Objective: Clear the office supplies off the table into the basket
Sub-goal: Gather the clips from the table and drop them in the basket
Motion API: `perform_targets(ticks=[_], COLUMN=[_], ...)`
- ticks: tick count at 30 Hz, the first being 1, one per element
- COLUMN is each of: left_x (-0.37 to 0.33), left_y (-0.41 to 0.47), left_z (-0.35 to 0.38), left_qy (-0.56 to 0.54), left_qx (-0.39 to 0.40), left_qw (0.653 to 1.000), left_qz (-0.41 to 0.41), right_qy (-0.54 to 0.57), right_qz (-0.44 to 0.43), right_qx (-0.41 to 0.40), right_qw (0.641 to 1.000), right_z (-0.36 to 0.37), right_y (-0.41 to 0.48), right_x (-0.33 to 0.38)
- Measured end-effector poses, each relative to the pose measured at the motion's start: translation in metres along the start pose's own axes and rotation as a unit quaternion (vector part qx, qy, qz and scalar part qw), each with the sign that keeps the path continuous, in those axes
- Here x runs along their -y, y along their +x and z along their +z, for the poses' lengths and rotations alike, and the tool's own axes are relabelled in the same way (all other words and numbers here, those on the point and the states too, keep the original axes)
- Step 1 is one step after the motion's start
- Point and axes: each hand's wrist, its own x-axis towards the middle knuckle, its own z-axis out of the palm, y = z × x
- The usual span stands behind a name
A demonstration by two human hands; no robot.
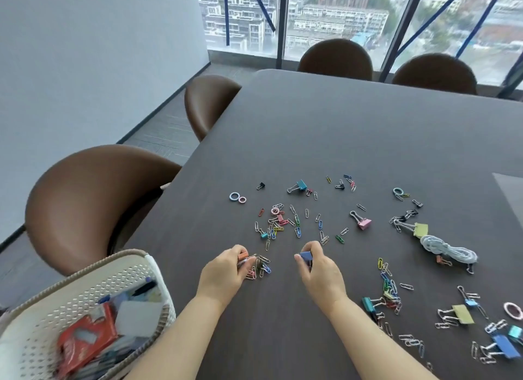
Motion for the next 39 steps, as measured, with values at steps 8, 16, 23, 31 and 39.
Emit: perform_targets(ticks=[8,16,23,31,39], left_x=[0.037,0.122,0.153,0.164,0.155], left_y=[-0.066,-0.124,-0.137,-0.148,-0.146], left_z=[-0.116,-0.168,-0.19,-0.205,-0.195], left_qy=[0.059,0.058,0.086,0.084,0.093], left_qx=[-0.185,0.024,0.003,-0.082,-0.119], left_qw=[0.981,0.99,0.99,0.991,0.988], left_qz=[0.019,-0.125,-0.113,-0.061,-0.027], right_qy=[0.097,0.114,0.102,-0.089,-0.057], right_qz=[-0.13,-0.196,-0.249,-0.269,-0.264], right_qx=[0.01,0.054,0.084,0.123,0.095], right_qw=[0.987,0.972,0.959,0.951,0.958], right_z=[0.016,0.068,0.105,0.147,0.138], right_y=[-0.034,-0.064,-0.078,-0.076,-0.082], right_x=[0.113,0.192,0.24,0.254,0.236])
